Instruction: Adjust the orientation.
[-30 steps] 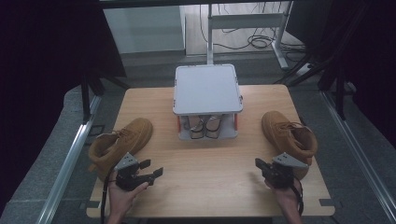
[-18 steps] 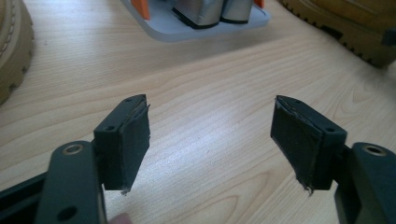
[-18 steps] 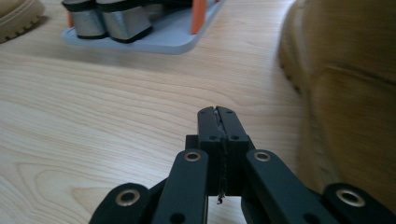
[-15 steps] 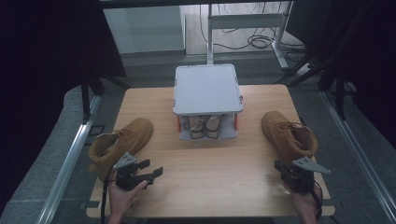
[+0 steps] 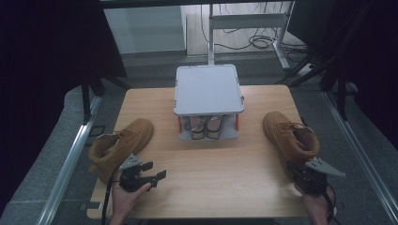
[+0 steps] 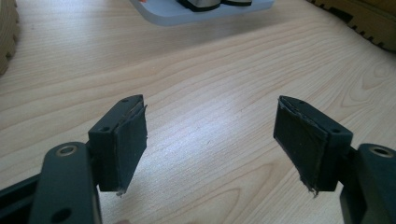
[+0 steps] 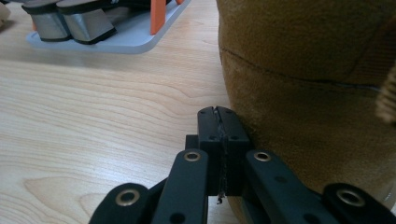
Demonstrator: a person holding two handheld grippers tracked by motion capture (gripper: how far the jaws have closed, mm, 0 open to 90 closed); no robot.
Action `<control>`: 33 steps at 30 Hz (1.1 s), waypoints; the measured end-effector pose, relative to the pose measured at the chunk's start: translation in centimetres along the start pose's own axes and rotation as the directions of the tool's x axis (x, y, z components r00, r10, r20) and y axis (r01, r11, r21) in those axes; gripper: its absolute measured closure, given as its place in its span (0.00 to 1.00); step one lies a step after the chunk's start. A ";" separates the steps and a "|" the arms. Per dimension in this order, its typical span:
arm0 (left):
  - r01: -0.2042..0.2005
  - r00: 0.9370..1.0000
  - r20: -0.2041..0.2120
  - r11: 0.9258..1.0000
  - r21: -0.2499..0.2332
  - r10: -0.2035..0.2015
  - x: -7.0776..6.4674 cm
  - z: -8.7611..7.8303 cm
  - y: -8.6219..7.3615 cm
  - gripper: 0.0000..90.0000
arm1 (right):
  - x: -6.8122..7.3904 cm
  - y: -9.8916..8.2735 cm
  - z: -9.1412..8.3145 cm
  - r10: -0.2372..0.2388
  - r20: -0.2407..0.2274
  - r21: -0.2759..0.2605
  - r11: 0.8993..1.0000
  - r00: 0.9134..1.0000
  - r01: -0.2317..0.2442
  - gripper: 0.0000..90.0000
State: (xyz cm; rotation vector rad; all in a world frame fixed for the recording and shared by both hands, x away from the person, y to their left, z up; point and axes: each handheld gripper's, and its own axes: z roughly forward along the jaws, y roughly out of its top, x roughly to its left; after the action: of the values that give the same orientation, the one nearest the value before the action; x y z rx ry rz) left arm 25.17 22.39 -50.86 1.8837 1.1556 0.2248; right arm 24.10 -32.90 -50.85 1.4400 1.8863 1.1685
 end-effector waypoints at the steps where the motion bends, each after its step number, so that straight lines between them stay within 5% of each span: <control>1: 0.000 1.000 -0.002 1.000 0.002 0.000 0.0 0.0 0.0 0.28 | -0.1 0.0 0.0 -0.002 0.000 0.000 1.000 1.000 0.002 0.99; 11: 0.023 1.000 -0.022 0.999 0.025 -0.022 0.2 0.3 -0.1 0.30 | -0.5 0.0 -0.2 -0.001 -0.018 -0.004 1.000 1.000 0.001 1.00; 33: 0.048 0.999 -0.022 0.998 0.048 -0.047 0.5 0.6 -0.2 0.31 | -4.0 -0.6 -1.9 0.096 0.079 -0.050 0.994 0.992 -0.092 0.99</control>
State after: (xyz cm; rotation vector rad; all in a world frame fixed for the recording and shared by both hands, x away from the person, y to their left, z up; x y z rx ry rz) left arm 25.60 22.46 -51.52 1.8977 1.2284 0.1927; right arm 23.59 -37.36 -50.84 1.5425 1.7426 1.1708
